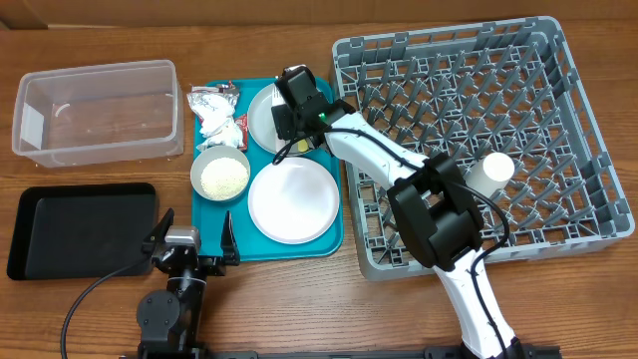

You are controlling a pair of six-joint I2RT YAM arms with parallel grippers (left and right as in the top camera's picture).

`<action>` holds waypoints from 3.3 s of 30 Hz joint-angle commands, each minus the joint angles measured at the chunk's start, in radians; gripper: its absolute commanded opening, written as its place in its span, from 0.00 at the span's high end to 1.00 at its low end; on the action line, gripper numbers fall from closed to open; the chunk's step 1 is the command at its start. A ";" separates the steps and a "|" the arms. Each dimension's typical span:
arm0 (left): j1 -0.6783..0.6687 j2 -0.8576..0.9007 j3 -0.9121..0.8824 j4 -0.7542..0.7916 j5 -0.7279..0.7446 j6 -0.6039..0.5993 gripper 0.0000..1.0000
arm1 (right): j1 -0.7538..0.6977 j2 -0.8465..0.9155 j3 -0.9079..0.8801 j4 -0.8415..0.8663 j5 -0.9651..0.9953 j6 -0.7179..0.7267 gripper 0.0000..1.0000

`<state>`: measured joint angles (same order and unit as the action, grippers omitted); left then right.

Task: Sort waste into correct bins and load items into the dishwasher rack
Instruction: 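Move the right gripper to the grey plate and grasp the yellow spoon, then place the yellow spoon into the rack's left edge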

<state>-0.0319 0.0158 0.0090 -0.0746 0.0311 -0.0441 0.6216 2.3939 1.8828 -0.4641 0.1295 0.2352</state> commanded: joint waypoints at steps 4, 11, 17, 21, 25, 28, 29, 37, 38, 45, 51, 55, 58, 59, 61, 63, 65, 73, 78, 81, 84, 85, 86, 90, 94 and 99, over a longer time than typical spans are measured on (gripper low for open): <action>0.005 -0.003 -0.004 0.000 0.011 0.019 0.00 | -0.007 0.055 0.008 0.000 0.019 0.001 0.40; 0.005 -0.003 -0.004 0.000 0.011 0.019 0.00 | -0.007 0.056 0.009 0.002 0.020 0.000 0.61; 0.005 -0.003 -0.004 0.000 0.011 0.019 0.00 | -0.008 0.048 0.011 -0.006 0.036 -0.032 0.69; 0.005 -0.003 -0.004 0.000 0.011 0.019 0.00 | -0.002 0.037 0.011 -0.014 0.047 -0.061 0.71; 0.005 -0.003 -0.004 0.000 0.011 0.019 0.00 | 0.000 0.013 0.011 -0.038 0.058 -0.069 0.76; 0.005 -0.003 -0.004 0.000 0.011 0.019 0.00 | 0.000 -0.006 0.011 -0.050 0.058 -0.069 0.80; 0.005 -0.003 -0.004 0.000 0.011 0.019 0.00 | 0.000 -0.014 0.011 -0.053 0.058 -0.069 0.81; 0.005 -0.003 -0.004 0.000 0.011 0.019 0.00 | 0.011 -0.064 0.022 -0.088 0.058 -0.088 0.87; 0.005 -0.003 -0.004 0.000 0.011 0.019 0.00 | 0.014 -0.068 0.033 -0.102 0.058 -0.088 0.87; 0.005 -0.003 -0.004 0.000 0.011 0.019 0.00 | 0.029 -0.083 0.130 -0.210 0.057 -0.105 0.96; 0.005 -0.003 -0.004 0.000 0.011 0.019 0.00 | 0.028 -0.115 0.257 -0.356 0.057 -0.077 0.96; 0.005 -0.003 -0.004 0.000 0.011 0.019 0.00 | 0.024 -0.161 0.312 -0.428 0.058 -0.058 0.96; 0.005 -0.003 -0.004 0.000 0.011 0.019 0.00 | 0.010 -0.203 0.331 -0.489 0.057 -0.017 0.96; 0.005 -0.003 -0.004 0.000 0.011 0.019 0.00 | 0.001 -0.215 0.331 -0.509 0.057 -0.006 0.96; 0.005 -0.003 -0.004 0.000 0.011 0.019 0.00 | -0.025 -0.226 0.331 -0.548 0.051 0.002 0.96; 0.005 -0.003 -0.004 0.000 0.011 0.019 0.00 | -0.055 -0.226 0.331 -0.592 0.047 0.002 0.96; 0.005 -0.003 -0.004 0.000 0.011 0.019 0.00 | -0.108 -0.224 0.312 -0.643 0.001 0.000 0.96; 0.005 -0.003 -0.004 0.000 0.011 0.019 0.00 | -0.219 -0.224 0.160 -0.606 -0.166 -0.133 0.96; 0.005 -0.003 -0.004 0.000 0.011 0.019 0.00 | -0.215 -0.224 0.099 -0.581 -0.177 -0.192 0.96; 0.005 -0.003 -0.004 0.000 0.011 0.019 0.00 | -0.215 -0.224 0.093 -0.578 -0.177 -0.191 0.96; 0.005 -0.003 -0.004 0.000 0.011 0.019 0.00 | -0.215 -0.225 0.093 -0.582 -0.176 -0.163 0.96; 0.005 -0.003 -0.004 0.000 0.011 0.019 0.00 | -0.215 -0.225 0.093 -0.585 -0.177 -0.147 0.93; 0.005 -0.003 -0.004 0.000 0.011 0.019 0.00 | -0.215 -0.225 0.093 -0.588 -0.176 -0.127 0.75; 0.005 -0.003 -0.004 0.000 0.011 0.019 0.00 | -0.214 -0.225 0.097 -0.589 -0.177 -0.103 0.53; 0.005 -0.003 -0.004 0.000 0.011 0.019 0.00 | -0.201 -0.232 0.129 -0.608 -0.179 -0.104 0.53; 0.005 -0.003 -0.004 0.000 0.011 0.019 0.00 | -0.146 -0.263 0.174 -0.611 -0.272 -0.108 0.59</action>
<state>-0.0319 0.0158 0.0090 -0.0746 0.0311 -0.0441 0.4267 2.1872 1.9976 -1.0870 -0.0734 0.1246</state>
